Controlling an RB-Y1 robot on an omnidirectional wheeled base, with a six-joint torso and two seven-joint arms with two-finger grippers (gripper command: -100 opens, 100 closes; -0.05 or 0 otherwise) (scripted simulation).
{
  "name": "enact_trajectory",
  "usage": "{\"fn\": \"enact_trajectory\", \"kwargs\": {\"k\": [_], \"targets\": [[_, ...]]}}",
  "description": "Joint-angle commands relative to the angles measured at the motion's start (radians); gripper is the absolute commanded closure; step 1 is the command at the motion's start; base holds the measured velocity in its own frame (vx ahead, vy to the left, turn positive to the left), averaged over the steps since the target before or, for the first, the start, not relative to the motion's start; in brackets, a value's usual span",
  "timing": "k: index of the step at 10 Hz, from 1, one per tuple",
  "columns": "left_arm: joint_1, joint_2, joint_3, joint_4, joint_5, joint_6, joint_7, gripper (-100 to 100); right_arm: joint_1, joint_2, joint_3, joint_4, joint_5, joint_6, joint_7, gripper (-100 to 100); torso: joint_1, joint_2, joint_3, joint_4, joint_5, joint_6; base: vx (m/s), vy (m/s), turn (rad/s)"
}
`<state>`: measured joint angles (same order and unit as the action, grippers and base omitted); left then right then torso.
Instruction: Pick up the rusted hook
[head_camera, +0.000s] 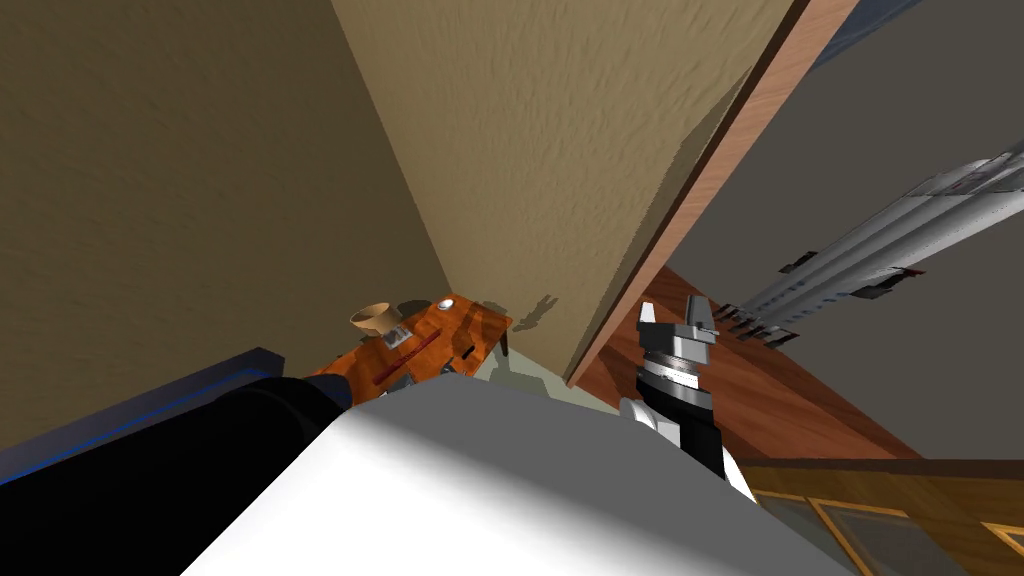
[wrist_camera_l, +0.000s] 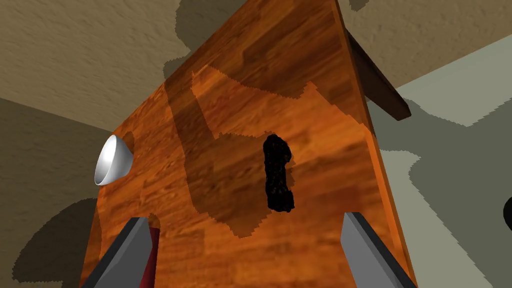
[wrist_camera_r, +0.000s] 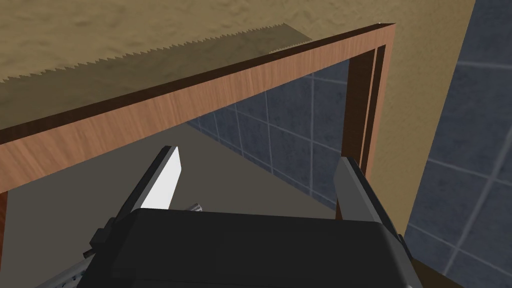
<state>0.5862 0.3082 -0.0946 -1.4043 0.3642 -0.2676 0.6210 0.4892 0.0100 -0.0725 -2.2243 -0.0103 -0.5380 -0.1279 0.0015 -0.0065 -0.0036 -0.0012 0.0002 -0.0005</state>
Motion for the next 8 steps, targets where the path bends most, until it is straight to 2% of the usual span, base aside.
{"fn": "enact_trajectory", "kwargs": {"k": [1,4,5,8], "targets": [[-0.003,0.004,-0.006,0.029,0.011,0.006,0.017,-100,0.000,0.000,0.000,0.000,0.000,0.000,0.000,0,0.000,0.000,0.000,0.000,0.000,0.000,0.072,0.018,-0.079],[-0.033,0.028,-0.029,0.144,0.073,0.058,0.096,-100,0.000,0.000,0.000,0.000,0.000,0.000,0.000,0,0.000,-0.002,-0.001,0.000,0.000,0.000,0.128,0.019,-0.219],[-0.033,0.028,-0.029,0.160,0.073,0.058,0.096,-100,0.000,0.000,0.000,0.000,0.000,0.000,0.000,0,0.001,-0.004,-0.002,-0.001,0.000,0.000,0.110,0.032,-0.057],[-0.065,0.054,-0.052,0.280,0.129,0.104,0.165,-100,0.000,0.000,0.000,0.000,0.000,0.000,0.000,0,-0.001,-0.002,-0.001,0.000,0.000,0.000,0.123,0.037,-0.188]]}}
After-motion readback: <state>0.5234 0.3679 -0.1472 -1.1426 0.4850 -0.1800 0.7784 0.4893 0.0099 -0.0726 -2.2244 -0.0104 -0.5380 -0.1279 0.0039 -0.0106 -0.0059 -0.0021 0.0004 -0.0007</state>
